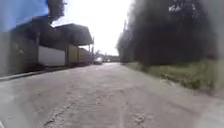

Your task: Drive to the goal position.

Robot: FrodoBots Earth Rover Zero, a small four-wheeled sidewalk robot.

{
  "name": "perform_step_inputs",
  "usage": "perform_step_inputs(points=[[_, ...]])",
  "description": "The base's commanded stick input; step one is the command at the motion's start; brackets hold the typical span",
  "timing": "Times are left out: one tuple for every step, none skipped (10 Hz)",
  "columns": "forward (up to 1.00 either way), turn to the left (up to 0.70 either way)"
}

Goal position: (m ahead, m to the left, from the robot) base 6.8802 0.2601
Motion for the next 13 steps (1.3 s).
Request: perform_step_inputs(points=[[0.70,-0.03],[0.70,-0.02],[0.70,-0.02],[0.70,-0.02],[0.70,-0.02],[0.70,-0.02],[0.70,-0.02],[0.70,-0.02],[0.70,-0.02],[0.70,-0.02],[0.70,-0.02],[0.70,-0.02],[0.70,-0.02]])
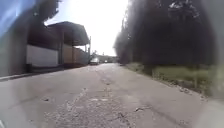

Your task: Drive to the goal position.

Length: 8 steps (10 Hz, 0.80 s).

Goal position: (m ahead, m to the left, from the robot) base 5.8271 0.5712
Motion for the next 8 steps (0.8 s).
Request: perform_step_inputs(points=[[0.70,-0.02],[0.70,-0.02],[0.70,-0.02],[0.70,-0.02],[0.70,-0.02],[0.70,-0.02],[0.70,-0.02],[0.70,-0.02]])
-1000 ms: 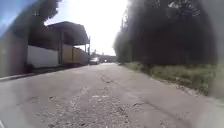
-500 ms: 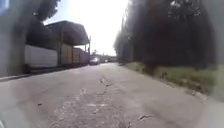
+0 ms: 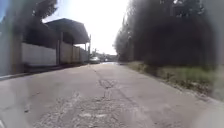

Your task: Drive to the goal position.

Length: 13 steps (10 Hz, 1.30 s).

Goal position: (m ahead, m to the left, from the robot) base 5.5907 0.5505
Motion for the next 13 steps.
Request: perform_step_inputs(points=[[0.70,-0.02],[0.70,-0.02],[0.70,-0.02],[0.70,-0.02],[0.70,-0.02],[0.70,-0.02],[0.70,-0.02],[0.70,-0.02],[0.70,-0.02],[0.70,-0.02],[0.70,-0.02],[0.70,-0.02],[0.70,-0.02]])
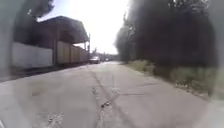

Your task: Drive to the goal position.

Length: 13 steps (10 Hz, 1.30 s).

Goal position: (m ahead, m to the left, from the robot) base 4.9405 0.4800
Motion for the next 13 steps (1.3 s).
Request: perform_step_inputs(points=[[0.70,-0.02],[0.70,-0.02],[0.70,-0.02],[0.70,-0.02],[0.70,-0.02],[0.70,-0.02],[0.70,-0.02],[0.70,-0.02],[0.70,-0.02],[0.70,-0.01],[0.70,0.11],[0.70,0.34],[0.70,0.35]])
